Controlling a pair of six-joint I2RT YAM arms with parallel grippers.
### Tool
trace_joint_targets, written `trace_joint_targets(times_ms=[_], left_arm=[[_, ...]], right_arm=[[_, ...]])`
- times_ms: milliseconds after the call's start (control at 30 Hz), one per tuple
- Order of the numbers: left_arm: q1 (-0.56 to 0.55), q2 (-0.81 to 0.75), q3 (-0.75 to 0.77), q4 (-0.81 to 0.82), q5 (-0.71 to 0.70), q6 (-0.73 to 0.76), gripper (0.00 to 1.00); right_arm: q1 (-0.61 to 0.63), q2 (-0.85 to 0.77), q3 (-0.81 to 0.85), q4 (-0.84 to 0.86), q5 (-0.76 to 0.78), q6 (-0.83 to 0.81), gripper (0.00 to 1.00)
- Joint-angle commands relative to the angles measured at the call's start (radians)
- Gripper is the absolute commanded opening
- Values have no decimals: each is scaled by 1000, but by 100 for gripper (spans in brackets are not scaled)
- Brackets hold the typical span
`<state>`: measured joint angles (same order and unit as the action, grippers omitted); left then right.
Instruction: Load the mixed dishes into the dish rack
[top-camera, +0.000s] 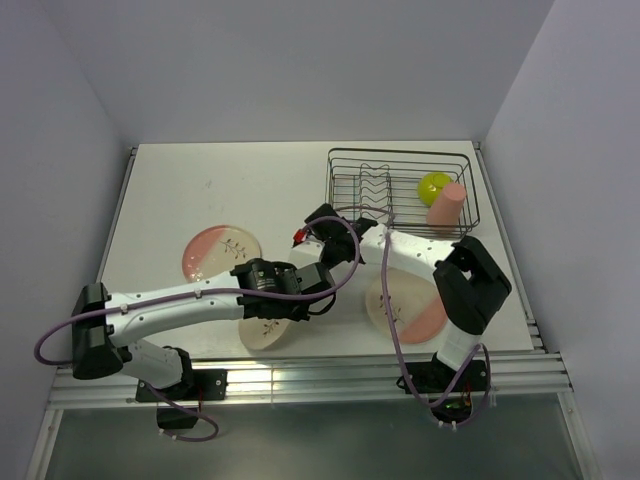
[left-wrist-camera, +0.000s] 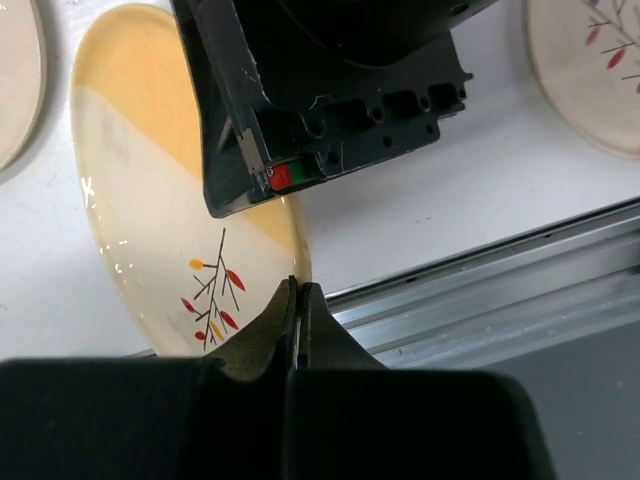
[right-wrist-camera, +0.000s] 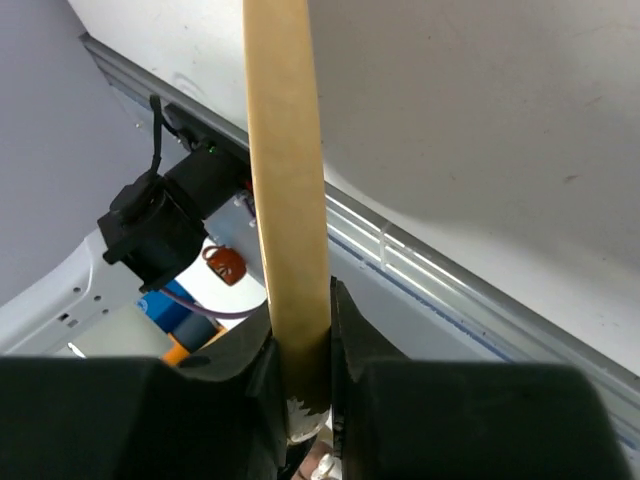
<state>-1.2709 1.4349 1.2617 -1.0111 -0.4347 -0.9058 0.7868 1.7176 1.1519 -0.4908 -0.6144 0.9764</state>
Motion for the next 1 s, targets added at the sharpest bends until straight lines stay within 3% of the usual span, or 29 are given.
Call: trace_joint_targets(times_ms=[0,133,167,200,300,333,467,633,967], left_arm=[[-7,-80,-8,17,-10,-24,0],[-16,-125,4,-4,-19,-41,3],[-21,-132,21,-14,-24,-41,11],[-33,-152,34,-23,-27,-44,33],[-67,-188,114,-75,-68,-64,61],[-71,-194,140,-95,-79,-79,63],[-82,-228,318,-191,-124,-107,67],[-82,-229,482,-299,-188,-134,67],[-82,-278,525,-238,-188,-177,66]], right_arm=[[19,0,38,5,56,-34,0],[23,-7,46,-5,65,-80,0],[23,-7,51,-9,65,-91,0],[25,-7,66,-21,67,-120,0],[26,-9,112,-70,97,-182,0],[26,-10,127,-84,102,-232,0],[25,-39,192,-164,221,-343,0],[26,-81,235,-193,258,-445,0],[54,-272,262,-126,407,-801,0]])
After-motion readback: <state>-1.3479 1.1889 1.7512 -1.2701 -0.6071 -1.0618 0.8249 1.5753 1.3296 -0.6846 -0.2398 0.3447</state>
